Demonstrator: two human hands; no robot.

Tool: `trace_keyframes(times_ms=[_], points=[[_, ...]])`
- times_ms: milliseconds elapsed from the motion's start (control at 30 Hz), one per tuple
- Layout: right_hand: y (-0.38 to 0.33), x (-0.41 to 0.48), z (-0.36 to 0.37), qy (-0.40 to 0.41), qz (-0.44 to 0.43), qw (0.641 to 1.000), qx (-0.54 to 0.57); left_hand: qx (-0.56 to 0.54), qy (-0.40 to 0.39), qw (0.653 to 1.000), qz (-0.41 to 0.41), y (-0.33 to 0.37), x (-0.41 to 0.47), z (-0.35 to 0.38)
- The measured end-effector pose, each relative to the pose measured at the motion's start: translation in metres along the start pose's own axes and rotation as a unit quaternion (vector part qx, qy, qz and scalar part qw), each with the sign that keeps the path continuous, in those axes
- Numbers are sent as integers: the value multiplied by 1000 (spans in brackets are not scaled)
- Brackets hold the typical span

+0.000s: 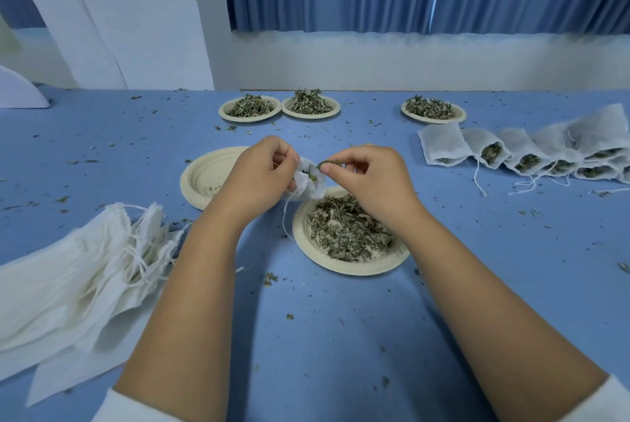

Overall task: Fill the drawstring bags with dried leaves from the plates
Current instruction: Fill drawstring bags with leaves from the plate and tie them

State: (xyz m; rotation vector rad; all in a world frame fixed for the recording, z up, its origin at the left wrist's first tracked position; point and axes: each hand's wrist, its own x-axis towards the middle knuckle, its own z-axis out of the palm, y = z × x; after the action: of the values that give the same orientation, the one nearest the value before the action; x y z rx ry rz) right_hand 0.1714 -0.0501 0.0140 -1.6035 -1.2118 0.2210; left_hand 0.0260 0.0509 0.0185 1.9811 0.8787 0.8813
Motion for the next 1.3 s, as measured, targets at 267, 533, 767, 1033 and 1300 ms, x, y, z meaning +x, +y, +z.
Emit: trace_keyframes(times_ms=[267, 533, 767, 1033, 1300], points=[[-4, -6, 9, 7, -105, 986, -131, 15, 13, 1000, 18, 5, -3, 7], [-3, -7, 8, -69, -76, 982, -161, -28, -31, 999, 22, 11, -6, 12], [-1, -5, 4, -108, -61, 979, -164, -44, -54, 997, 18, 12, -7, 11], [2, 3, -17, -124, -12, 981, -150, 15, -43, 999, 1, 2, -3, 6], [3, -1, -35, -352, 90, 882, -302, 42, -34, 999, 1, -3, 0, 4]])
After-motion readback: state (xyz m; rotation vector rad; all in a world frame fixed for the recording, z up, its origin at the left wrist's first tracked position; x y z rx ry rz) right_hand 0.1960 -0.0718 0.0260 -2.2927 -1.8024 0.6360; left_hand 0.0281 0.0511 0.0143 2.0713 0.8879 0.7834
